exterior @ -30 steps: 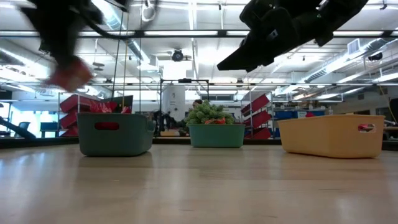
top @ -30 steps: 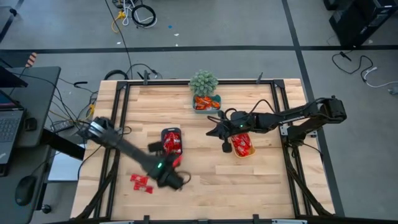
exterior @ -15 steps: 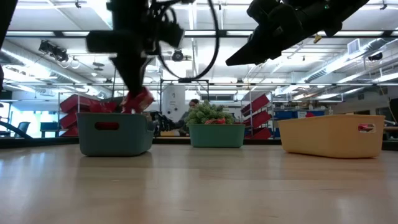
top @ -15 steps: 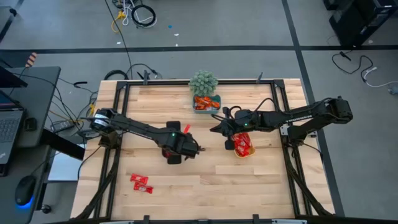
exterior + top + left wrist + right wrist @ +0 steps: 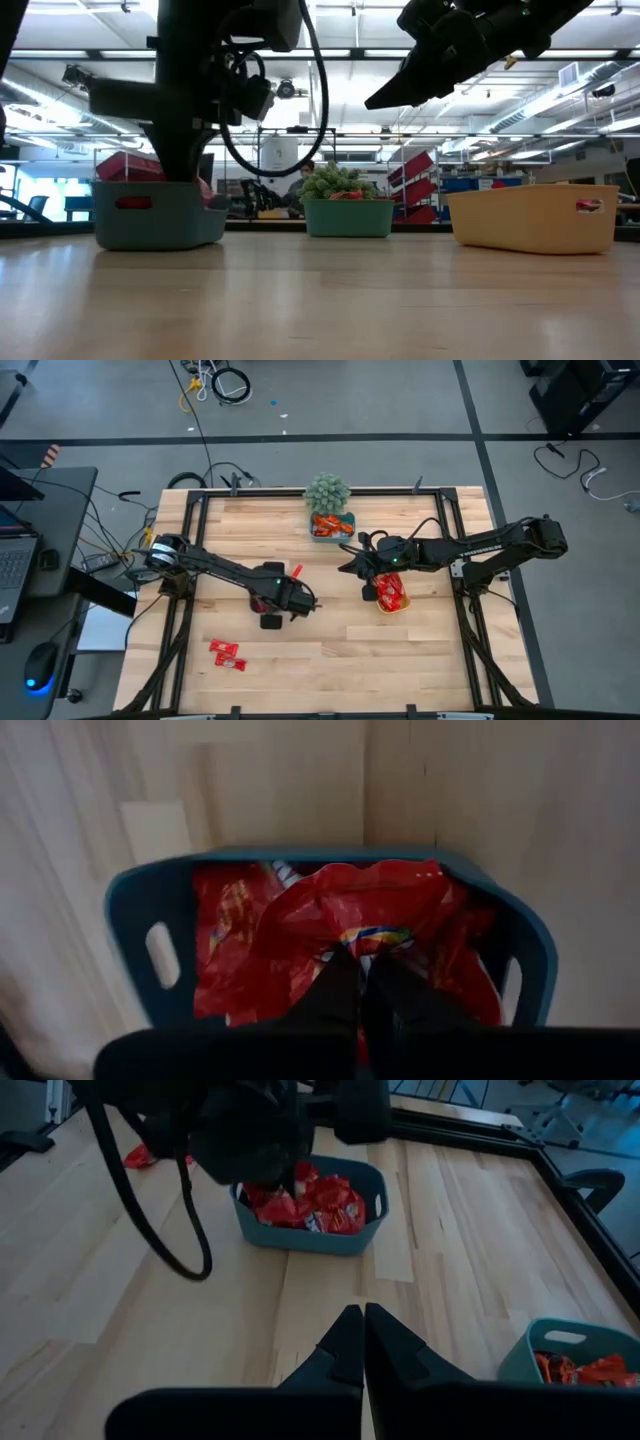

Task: Sort candy
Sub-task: Put the red candy into the blue bin

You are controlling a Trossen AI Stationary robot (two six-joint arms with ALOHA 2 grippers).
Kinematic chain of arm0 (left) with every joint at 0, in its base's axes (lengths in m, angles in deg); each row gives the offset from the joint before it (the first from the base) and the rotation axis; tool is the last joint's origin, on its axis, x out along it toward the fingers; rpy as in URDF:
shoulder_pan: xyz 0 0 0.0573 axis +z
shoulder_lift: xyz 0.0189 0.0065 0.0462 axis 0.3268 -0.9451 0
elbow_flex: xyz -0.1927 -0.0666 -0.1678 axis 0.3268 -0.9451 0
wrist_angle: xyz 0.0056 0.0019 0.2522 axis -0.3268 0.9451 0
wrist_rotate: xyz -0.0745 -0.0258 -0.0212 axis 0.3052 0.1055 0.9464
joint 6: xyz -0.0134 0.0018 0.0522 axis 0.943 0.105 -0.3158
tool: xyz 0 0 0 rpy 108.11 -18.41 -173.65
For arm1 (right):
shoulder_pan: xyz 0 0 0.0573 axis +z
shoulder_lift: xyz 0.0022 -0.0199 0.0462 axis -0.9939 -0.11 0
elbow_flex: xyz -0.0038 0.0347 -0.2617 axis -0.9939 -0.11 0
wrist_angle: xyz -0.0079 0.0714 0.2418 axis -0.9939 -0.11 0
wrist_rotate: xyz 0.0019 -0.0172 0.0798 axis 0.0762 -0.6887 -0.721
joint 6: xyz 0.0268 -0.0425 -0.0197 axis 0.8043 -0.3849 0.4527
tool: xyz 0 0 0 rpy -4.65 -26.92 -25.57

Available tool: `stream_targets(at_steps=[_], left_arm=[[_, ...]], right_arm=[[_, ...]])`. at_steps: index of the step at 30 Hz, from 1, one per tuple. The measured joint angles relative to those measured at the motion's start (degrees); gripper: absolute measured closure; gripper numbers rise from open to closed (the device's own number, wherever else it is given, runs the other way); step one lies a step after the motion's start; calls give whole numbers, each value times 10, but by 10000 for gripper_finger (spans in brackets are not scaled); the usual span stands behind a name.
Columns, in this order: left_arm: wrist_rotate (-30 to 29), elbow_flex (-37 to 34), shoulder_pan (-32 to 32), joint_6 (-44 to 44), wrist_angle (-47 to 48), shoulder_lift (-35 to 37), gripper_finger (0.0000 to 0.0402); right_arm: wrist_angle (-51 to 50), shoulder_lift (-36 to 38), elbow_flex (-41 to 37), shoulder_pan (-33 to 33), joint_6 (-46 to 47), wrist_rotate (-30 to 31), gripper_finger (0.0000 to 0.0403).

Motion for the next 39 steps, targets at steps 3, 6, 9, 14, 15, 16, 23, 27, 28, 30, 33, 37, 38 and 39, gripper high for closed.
stream_targets(at_steps=[3,6,9,14,15,16,23,27,28,30,33,37,38,39], left_arm=[[12,14,0,2,39,0,379],[30,28,0,10,58,-1,356],[50,38,0,21,68,-1,331],[58,44,0,51,105,-1,295],[58,45,0,58,111,-1,289],[58,45,0,63,117,-1,284],[55,44,1,79,159,-1,274],[55,44,1,87,163,-1,274],[54,44,1,90,171,-1,274],[53,47,1,93,199,-1,274],[53,53,1,101,223,-1,274],[66,53,1,104,224,-1,274],[67,53,1,104,224,-1,274],[69,53,1,104,224,-1,274]], right_arm=[[0,0,0,0,0,0,403],[0,0,0,0,0,0,403],[0,0,0,0,0,0,403],[-5,0,0,0,0,0,403],[-6,0,0,0,0,0,403],[-6,0,0,0,0,0,403],[-11,0,0,0,0,0,403],[-13,0,0,0,0,0,403],[-14,0,0,0,0,0,403],[-15,0,0,0,0,0,403],[-15,0,0,0,0,0,403],[-15,0,0,0,0,0,403],[-15,0,0,0,0,0,403],[-15,0,0,0,0,0,403]])
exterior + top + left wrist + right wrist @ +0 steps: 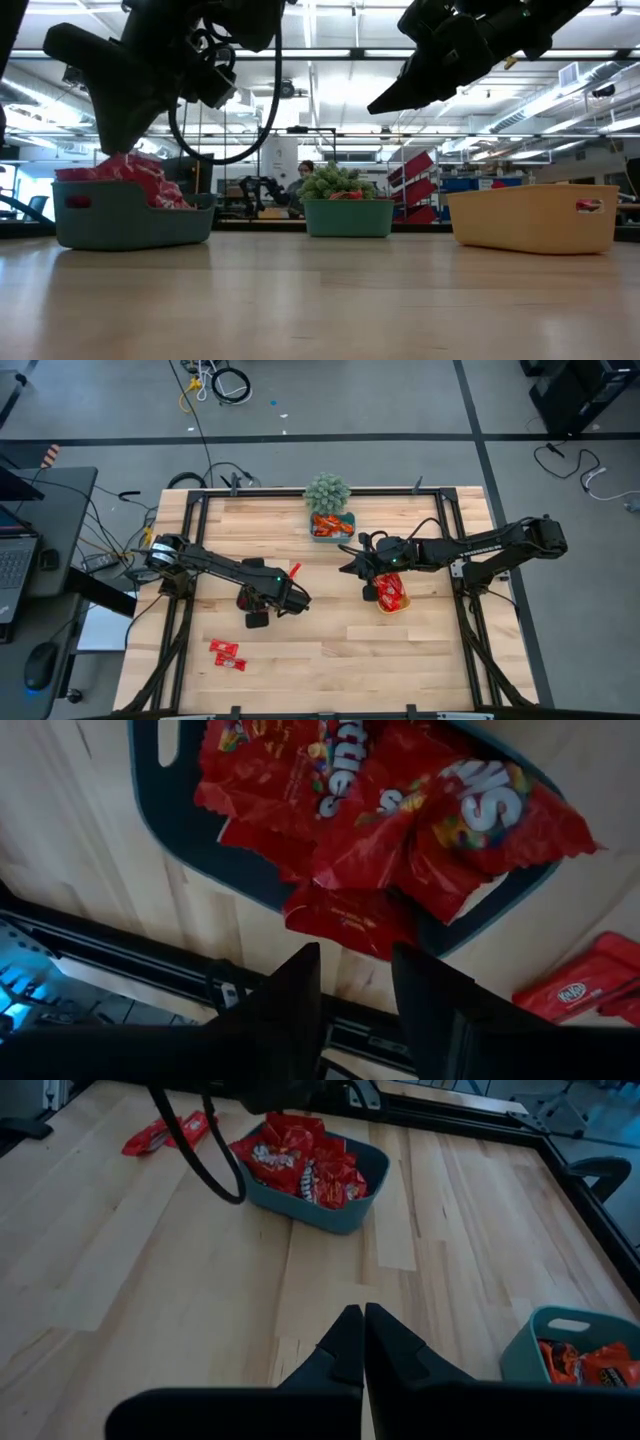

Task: Sort candy
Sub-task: Put the red candy into the blue bin

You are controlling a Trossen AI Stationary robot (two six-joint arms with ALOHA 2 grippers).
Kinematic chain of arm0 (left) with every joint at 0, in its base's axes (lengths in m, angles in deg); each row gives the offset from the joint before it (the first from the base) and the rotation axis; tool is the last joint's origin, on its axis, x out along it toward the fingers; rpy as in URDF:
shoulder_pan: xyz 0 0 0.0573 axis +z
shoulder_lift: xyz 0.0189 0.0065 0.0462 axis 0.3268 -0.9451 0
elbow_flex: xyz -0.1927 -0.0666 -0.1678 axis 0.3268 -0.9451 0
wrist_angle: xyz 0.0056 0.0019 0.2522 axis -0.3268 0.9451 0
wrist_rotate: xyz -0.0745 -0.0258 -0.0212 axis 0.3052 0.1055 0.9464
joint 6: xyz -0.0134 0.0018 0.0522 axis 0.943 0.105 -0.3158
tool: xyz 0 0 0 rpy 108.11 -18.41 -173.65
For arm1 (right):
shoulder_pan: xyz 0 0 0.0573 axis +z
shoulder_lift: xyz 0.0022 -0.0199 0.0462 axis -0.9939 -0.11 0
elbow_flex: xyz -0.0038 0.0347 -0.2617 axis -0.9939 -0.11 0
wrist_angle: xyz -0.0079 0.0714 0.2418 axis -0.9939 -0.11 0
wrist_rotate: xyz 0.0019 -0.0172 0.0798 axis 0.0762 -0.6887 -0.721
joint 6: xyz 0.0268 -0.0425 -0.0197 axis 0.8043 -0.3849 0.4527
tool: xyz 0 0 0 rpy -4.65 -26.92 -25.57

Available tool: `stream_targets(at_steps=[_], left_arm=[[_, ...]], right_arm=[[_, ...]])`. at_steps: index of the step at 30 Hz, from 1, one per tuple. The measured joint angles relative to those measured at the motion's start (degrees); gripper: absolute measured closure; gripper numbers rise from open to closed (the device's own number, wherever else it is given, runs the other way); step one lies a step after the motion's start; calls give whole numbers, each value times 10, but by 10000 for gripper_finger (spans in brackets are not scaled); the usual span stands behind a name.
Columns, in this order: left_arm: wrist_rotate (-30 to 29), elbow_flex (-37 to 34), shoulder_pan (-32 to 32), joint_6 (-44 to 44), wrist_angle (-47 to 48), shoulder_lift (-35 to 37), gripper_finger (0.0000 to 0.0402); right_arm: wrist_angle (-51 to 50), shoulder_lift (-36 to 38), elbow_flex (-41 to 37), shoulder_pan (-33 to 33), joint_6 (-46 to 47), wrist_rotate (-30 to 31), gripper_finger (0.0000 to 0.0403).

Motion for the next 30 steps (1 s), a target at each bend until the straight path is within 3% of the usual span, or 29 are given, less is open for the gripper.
stream_targets(at_steps=[6,12,18,30], left_arm=[[1,22,-1,6,-6,0,295],[2,54,-1,2,-89,13,389],[38,8,-4,6,-143,28,399],[18,-137,3,17,-243,39,401]], right_arm=[[-2,0,0,0,0,0,403],[-2,0,0,0,0,0,403],[-7,0,-6,0,-3,0,403],[12,0,-31,0,-2,0,403]])
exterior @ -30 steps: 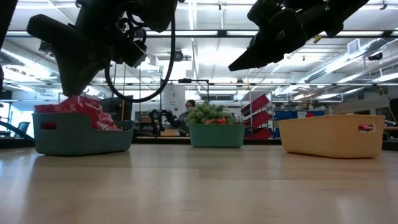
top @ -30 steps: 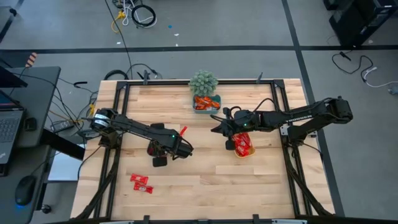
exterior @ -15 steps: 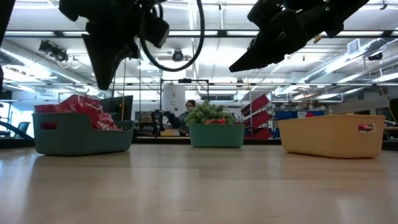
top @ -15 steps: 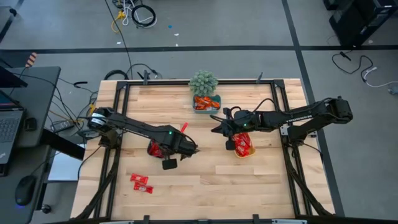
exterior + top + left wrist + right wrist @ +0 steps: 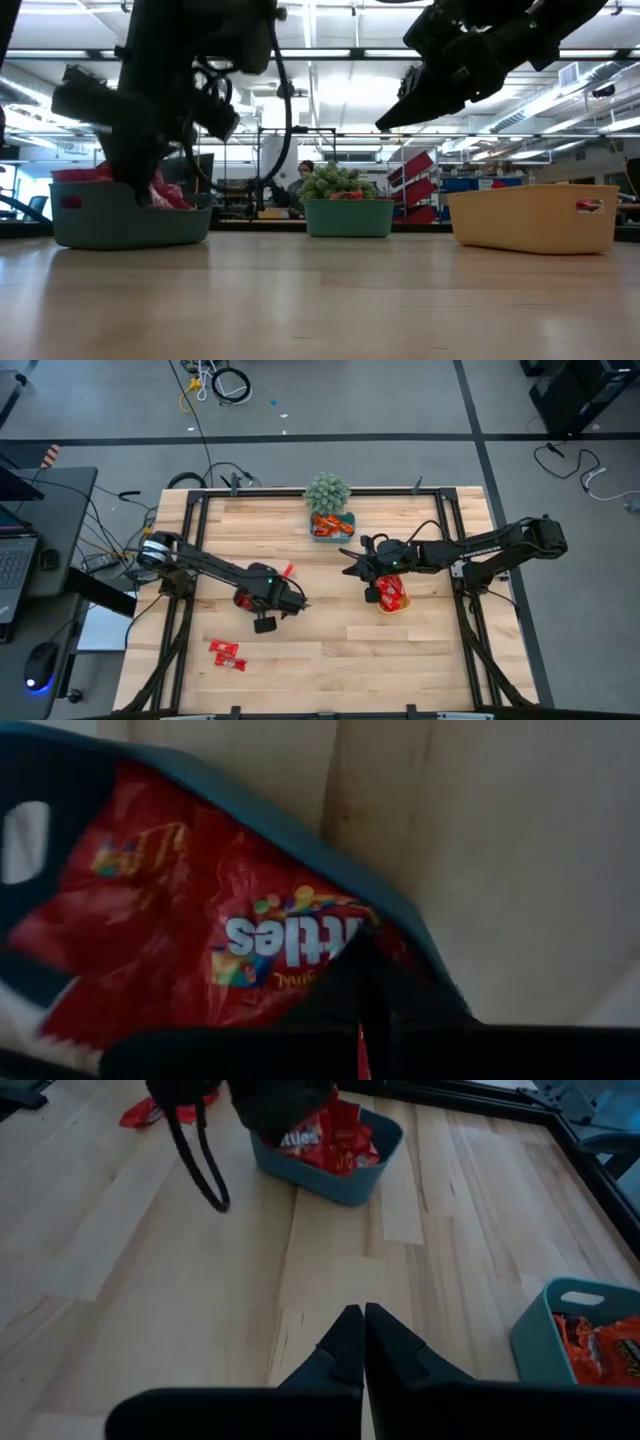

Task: Sort candy
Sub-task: Put the red candy into the blue bin, then put the red chocolate into the yellow bin

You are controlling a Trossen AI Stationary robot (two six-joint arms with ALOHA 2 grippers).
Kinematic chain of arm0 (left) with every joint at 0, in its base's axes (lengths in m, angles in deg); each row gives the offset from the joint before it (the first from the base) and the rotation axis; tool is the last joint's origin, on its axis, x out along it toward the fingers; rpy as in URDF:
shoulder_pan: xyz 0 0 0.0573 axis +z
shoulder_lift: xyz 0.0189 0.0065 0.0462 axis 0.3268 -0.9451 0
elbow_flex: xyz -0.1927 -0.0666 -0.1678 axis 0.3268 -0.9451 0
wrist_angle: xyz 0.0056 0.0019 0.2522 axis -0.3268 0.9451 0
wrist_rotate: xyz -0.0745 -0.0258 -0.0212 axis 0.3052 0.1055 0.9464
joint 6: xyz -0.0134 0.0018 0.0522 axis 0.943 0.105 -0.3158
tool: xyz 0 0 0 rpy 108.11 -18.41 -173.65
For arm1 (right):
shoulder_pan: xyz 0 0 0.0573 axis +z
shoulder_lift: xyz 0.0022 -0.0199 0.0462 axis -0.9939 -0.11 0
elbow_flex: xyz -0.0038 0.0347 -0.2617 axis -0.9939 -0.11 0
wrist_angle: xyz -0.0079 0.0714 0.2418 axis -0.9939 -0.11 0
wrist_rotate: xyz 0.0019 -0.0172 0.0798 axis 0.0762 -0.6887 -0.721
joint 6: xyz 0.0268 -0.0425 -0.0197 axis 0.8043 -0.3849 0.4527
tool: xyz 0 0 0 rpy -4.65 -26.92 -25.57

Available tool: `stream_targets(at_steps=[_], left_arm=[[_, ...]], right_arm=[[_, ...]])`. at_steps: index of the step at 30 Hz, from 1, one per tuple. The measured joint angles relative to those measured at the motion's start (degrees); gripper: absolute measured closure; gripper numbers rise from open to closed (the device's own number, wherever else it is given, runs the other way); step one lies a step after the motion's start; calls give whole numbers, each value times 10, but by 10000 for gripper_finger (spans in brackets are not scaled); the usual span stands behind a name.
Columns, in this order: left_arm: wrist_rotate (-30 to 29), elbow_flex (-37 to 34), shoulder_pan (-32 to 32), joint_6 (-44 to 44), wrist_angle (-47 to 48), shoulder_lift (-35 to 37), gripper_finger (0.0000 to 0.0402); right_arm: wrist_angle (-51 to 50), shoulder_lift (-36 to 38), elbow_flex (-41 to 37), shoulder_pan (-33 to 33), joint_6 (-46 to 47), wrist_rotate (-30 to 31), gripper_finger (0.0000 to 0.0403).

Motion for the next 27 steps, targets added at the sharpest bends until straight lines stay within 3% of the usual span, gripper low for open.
stream_targets(at_steps=[6,18,27], left_arm=[[-28,-22,19,-3,-13,0,401],[-73,36,39,4,11,80,401],[-69,42,-34,106,3,138,401]], right_arm=[[0,0,0,0,2,0,403],[-19,1,-1,-2,-3,0,403],[-30,5,-1,-2,-6,0,403]])
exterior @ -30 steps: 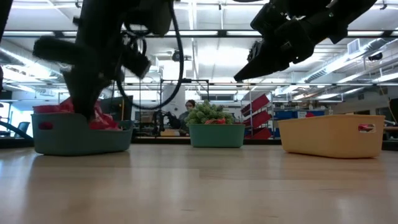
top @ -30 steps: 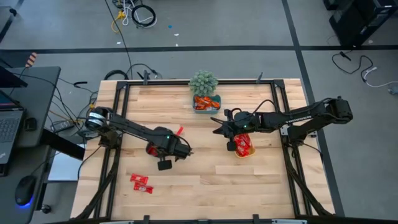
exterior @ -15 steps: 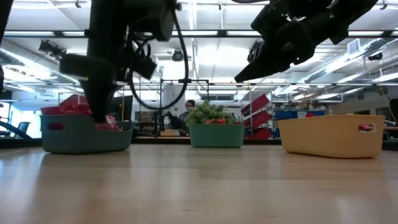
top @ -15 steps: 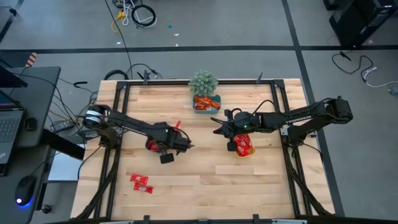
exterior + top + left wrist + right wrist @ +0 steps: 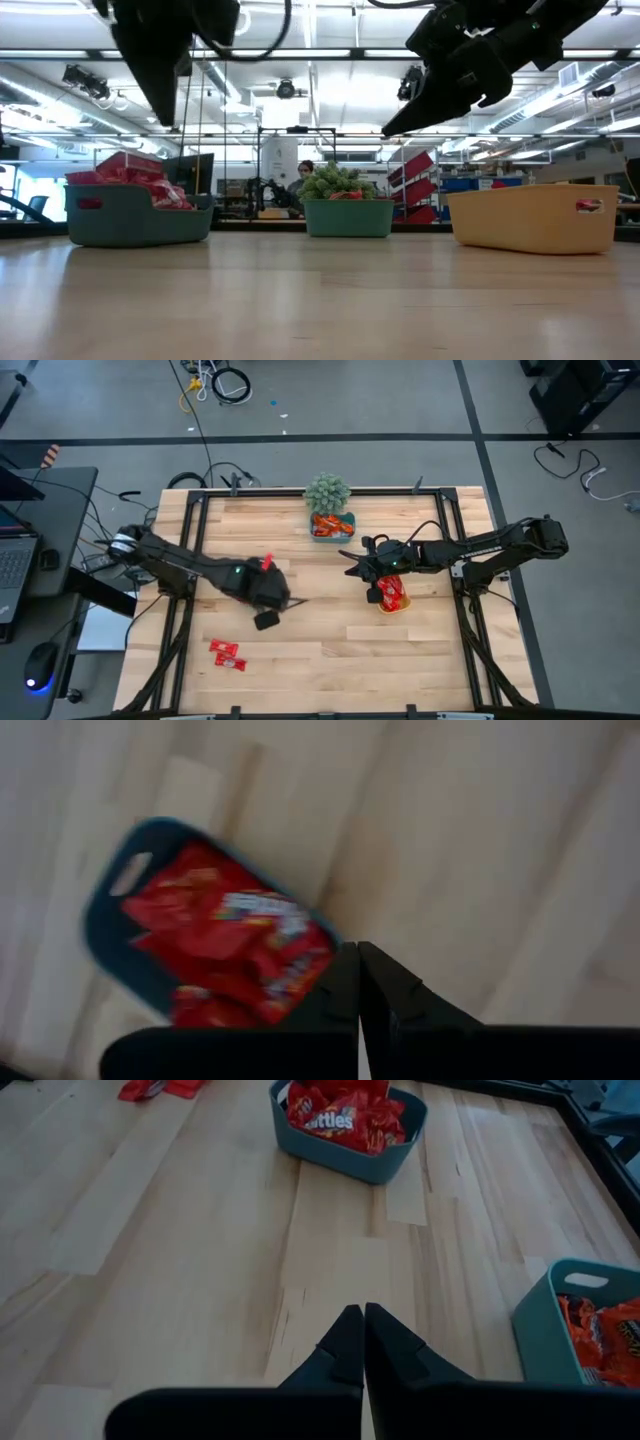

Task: Sort candy
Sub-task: Put the red chocolate into the yellow bin

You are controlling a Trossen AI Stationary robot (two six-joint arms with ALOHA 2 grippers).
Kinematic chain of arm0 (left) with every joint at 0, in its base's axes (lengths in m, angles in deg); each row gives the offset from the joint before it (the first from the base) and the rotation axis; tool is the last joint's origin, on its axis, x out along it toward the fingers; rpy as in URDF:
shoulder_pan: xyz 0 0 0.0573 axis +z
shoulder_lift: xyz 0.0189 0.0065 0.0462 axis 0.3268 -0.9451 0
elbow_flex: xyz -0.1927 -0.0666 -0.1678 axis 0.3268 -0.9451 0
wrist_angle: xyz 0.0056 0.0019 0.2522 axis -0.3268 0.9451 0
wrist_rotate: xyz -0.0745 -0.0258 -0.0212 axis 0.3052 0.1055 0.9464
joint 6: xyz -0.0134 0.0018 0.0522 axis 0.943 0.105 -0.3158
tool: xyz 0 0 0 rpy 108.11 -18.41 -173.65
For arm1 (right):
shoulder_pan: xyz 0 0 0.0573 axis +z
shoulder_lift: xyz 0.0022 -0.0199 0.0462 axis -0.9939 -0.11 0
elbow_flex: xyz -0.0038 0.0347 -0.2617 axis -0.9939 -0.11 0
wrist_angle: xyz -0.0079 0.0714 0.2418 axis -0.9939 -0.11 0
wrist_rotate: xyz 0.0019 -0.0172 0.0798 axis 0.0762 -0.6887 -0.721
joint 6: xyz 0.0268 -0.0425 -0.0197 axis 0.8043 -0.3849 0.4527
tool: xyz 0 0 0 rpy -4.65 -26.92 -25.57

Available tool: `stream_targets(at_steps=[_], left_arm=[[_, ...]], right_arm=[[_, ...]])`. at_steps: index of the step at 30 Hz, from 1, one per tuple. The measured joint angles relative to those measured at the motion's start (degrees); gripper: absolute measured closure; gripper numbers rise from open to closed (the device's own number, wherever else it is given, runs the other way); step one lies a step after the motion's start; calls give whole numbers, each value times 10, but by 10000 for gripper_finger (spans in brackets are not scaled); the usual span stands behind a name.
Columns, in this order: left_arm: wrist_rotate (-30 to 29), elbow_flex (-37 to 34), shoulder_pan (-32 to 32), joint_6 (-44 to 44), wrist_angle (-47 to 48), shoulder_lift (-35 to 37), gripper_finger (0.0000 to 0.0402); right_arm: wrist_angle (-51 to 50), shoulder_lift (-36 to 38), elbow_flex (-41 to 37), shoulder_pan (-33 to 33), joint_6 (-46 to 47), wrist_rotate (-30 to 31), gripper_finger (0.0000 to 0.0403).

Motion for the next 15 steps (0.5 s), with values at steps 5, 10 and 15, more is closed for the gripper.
stream_targets(at_steps=[5,10,15], left_arm=[[10,-7,-55,23,-16,-10,401],[52,-62,-89,72,-32,-10,401],[120,-102,-128,119,-62,-10,401]], right_arm=[[3,0,0,0,0,0,403],[5,0,0,1,9,-3,403],[14,0,0,1,10,-4,403]])
